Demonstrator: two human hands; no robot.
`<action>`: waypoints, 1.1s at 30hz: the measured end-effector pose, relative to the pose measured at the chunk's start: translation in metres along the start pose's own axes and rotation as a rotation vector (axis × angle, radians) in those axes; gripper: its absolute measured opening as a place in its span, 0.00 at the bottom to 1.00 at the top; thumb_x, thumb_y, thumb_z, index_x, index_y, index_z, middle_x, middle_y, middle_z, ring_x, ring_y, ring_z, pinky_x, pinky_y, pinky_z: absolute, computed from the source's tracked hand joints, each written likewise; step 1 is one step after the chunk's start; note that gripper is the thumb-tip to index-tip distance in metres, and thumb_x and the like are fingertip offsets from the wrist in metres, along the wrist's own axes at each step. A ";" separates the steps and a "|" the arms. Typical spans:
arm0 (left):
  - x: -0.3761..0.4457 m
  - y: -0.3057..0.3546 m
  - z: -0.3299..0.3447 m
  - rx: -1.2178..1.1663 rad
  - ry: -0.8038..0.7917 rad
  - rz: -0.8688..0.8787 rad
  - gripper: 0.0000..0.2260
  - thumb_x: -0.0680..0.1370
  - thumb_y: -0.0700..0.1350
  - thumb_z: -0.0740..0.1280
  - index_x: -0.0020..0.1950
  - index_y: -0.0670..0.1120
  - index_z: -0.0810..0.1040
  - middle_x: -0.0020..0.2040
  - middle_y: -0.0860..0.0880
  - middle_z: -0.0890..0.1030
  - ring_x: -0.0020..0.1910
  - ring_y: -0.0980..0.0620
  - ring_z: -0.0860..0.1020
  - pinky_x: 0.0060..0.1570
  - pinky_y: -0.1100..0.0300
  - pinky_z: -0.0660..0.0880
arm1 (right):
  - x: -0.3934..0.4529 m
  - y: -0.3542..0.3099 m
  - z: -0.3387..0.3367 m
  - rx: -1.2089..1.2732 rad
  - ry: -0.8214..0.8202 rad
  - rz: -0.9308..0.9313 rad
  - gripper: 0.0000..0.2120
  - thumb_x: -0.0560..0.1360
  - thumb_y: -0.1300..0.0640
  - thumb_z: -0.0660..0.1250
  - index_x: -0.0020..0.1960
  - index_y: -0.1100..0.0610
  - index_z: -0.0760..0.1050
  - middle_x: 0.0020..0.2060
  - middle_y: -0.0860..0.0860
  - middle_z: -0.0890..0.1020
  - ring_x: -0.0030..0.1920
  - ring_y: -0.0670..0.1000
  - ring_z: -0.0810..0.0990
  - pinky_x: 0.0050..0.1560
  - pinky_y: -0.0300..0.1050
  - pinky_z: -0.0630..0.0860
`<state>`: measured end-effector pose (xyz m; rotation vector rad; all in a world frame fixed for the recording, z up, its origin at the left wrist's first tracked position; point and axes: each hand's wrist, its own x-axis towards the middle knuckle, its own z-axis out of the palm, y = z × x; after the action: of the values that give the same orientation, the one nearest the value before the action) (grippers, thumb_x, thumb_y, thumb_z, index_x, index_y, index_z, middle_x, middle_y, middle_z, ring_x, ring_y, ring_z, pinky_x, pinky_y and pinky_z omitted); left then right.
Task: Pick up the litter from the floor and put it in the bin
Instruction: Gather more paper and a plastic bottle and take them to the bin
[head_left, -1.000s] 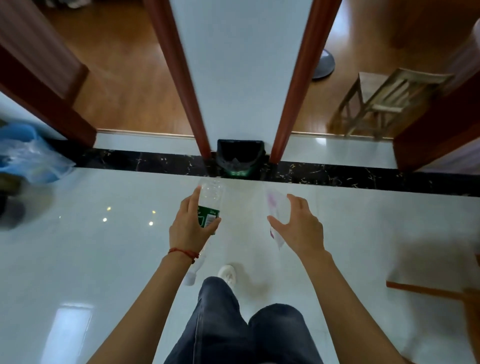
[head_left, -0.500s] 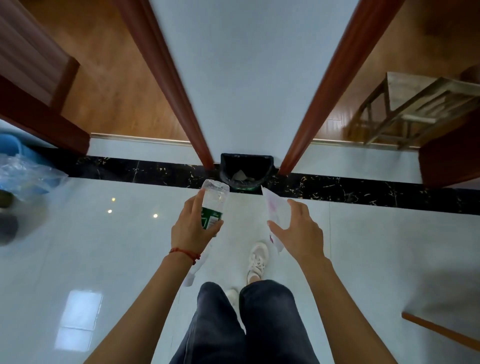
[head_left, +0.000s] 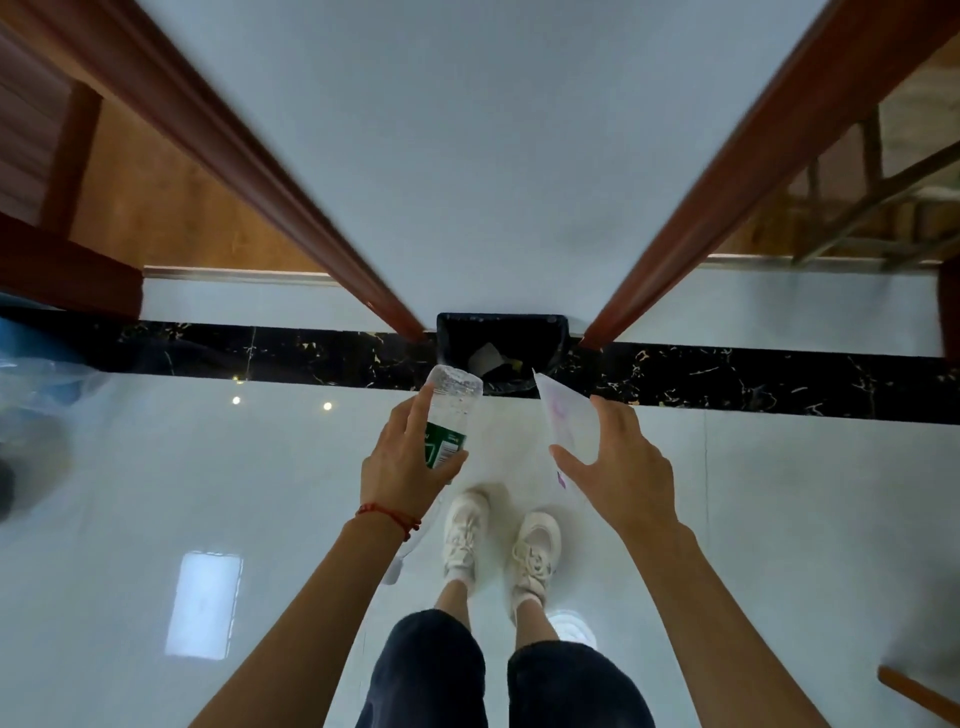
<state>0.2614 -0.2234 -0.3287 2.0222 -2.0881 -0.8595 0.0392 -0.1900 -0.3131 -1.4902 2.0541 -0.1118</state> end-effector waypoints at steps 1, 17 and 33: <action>0.011 -0.006 0.012 0.008 -0.020 0.003 0.39 0.70 0.50 0.73 0.74 0.51 0.54 0.64 0.44 0.71 0.54 0.45 0.75 0.42 0.50 0.77 | 0.010 0.005 0.010 0.000 -0.001 0.009 0.33 0.70 0.40 0.66 0.68 0.55 0.61 0.66 0.53 0.69 0.53 0.57 0.78 0.46 0.48 0.75; 0.223 -0.096 0.186 0.383 -0.345 0.281 0.36 0.72 0.51 0.69 0.74 0.52 0.53 0.69 0.45 0.64 0.59 0.42 0.71 0.44 0.49 0.76 | 0.124 0.064 0.130 -0.090 -0.030 0.068 0.33 0.70 0.40 0.66 0.68 0.55 0.62 0.66 0.51 0.70 0.52 0.57 0.79 0.43 0.48 0.74; 0.285 -0.109 0.236 0.351 -0.188 0.374 0.32 0.75 0.52 0.66 0.74 0.50 0.54 0.73 0.44 0.61 0.70 0.44 0.59 0.67 0.48 0.56 | 0.183 0.053 0.174 -0.044 0.090 0.026 0.32 0.68 0.41 0.69 0.65 0.54 0.64 0.63 0.52 0.72 0.52 0.57 0.78 0.43 0.47 0.73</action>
<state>0.2205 -0.4141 -0.6613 1.6422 -2.7692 -0.6764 0.0467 -0.2868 -0.5519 -1.5101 2.1596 -0.1262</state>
